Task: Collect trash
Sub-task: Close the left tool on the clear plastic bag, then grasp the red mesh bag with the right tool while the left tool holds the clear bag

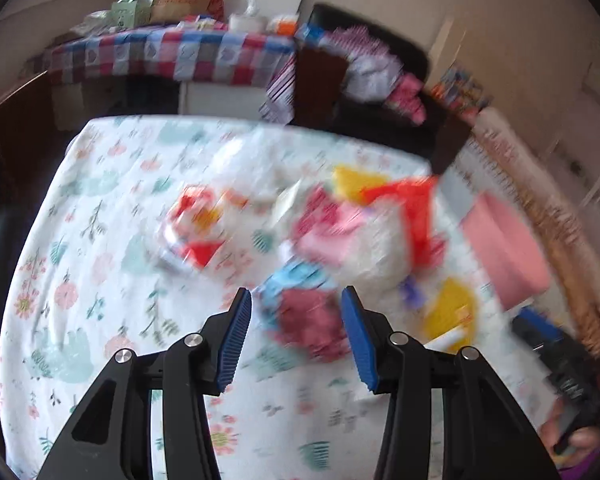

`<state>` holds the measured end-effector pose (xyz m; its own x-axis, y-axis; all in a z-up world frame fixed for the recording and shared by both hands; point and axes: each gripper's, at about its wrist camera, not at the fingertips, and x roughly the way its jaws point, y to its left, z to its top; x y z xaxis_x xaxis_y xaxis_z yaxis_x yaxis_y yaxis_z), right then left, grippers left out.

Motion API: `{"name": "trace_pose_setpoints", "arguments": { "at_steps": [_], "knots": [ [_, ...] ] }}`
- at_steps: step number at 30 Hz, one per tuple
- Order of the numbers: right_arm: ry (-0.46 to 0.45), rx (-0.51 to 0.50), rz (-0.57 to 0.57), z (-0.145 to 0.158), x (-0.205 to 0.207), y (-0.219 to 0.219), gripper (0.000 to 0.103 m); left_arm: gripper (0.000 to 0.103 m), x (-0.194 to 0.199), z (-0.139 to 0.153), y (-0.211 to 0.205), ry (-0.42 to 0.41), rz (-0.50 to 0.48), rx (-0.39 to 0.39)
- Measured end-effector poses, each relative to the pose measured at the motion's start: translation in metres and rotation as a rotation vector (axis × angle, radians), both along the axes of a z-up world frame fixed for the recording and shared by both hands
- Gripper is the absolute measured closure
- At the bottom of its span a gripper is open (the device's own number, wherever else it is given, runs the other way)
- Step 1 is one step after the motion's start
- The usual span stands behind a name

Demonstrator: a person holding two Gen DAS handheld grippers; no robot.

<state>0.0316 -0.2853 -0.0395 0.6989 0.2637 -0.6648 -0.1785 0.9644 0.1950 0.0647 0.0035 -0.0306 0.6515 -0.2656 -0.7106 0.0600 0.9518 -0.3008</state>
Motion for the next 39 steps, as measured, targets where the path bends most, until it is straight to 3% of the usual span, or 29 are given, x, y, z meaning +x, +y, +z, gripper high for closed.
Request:
{"name": "trace_pose_setpoints", "arguments": {
  "at_steps": [4, 15, 17, 24, 33, 39],
  "knots": [
    [-0.006, 0.009, 0.017, 0.003, 0.008, 0.008, 0.053, 0.057, 0.009, 0.021, -0.020, -0.068, -0.065, 0.020],
    [0.017, 0.017, 0.051, 0.008, 0.036, 0.015, 0.053, 0.058, 0.050, -0.001, -0.068, -0.005, -0.143, 0.098],
    [0.027, 0.043, 0.062, 0.011, 0.044, 0.017, 0.053, 0.069, 0.053, -0.005, -0.070, 0.003, -0.156, 0.093],
    [0.031, 0.081, 0.129, 0.022, 0.069, 0.039, 0.053, 0.077, 0.043, 0.000, -0.050, -0.008, -0.135, 0.067],
    [-0.005, 0.010, 0.191, 0.036, 0.105, 0.075, 0.053, 0.077, 0.028, 0.011, -0.015, -0.011, -0.091, 0.007],
    [0.063, -0.016, 0.196, 0.024, 0.130, 0.084, 0.053, 0.077, 0.022, 0.014, -0.009, -0.020, -0.089, 0.003]
  ]
}}
